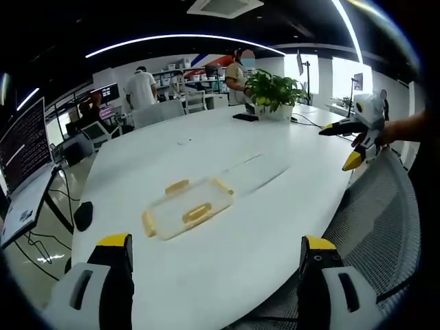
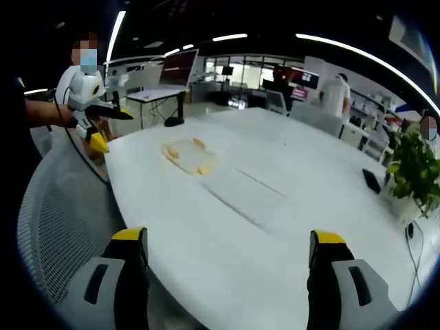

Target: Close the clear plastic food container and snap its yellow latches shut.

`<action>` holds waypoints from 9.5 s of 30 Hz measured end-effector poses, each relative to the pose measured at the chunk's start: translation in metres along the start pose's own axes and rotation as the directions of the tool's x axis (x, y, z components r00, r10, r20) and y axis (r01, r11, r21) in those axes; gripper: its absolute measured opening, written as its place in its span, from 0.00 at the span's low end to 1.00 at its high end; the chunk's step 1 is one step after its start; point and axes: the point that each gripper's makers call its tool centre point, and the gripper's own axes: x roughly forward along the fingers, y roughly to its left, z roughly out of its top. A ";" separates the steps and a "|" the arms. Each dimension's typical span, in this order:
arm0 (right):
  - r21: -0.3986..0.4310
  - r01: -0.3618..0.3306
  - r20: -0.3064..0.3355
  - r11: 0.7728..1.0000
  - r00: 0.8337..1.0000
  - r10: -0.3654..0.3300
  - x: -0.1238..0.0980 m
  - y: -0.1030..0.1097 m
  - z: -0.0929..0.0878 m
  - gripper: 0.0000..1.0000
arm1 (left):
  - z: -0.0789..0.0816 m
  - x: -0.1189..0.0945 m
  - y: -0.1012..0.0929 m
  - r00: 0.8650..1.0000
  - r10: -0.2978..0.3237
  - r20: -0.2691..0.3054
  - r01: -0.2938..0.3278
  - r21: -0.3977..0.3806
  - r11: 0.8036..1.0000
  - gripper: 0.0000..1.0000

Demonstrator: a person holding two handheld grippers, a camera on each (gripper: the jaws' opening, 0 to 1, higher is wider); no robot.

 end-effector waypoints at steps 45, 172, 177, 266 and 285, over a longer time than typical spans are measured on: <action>-0.085 -0.080 -0.031 0.993 0.997 0.078 0.009 -0.016 0.024 0.90 | 0.014 0.001 0.033 1.000 -0.018 -0.009 0.018 0.057 0.998 0.96; -0.349 -0.530 -0.398 0.773 0.830 0.389 0.190 0.041 0.093 0.48 | -0.027 0.119 0.124 0.840 -0.307 -0.447 0.493 0.390 0.778 0.47; -0.348 -0.545 -0.416 0.763 0.819 0.396 0.200 0.046 0.091 0.47 | -0.027 0.124 0.128 0.829 -0.316 -0.462 0.511 0.396 0.763 0.46; -0.366 -0.657 -0.700 0.659 0.661 0.271 0.258 0.052 0.047 0.35 | -0.045 0.151 0.121 0.719 -0.417 -0.556 0.670 0.392 0.630 0.32; -0.371 -0.661 -0.678 0.653 0.673 0.297 0.246 0.057 0.058 0.35 | -0.038 0.140 0.124 0.721 -0.387 -0.575 0.664 0.411 0.625 0.32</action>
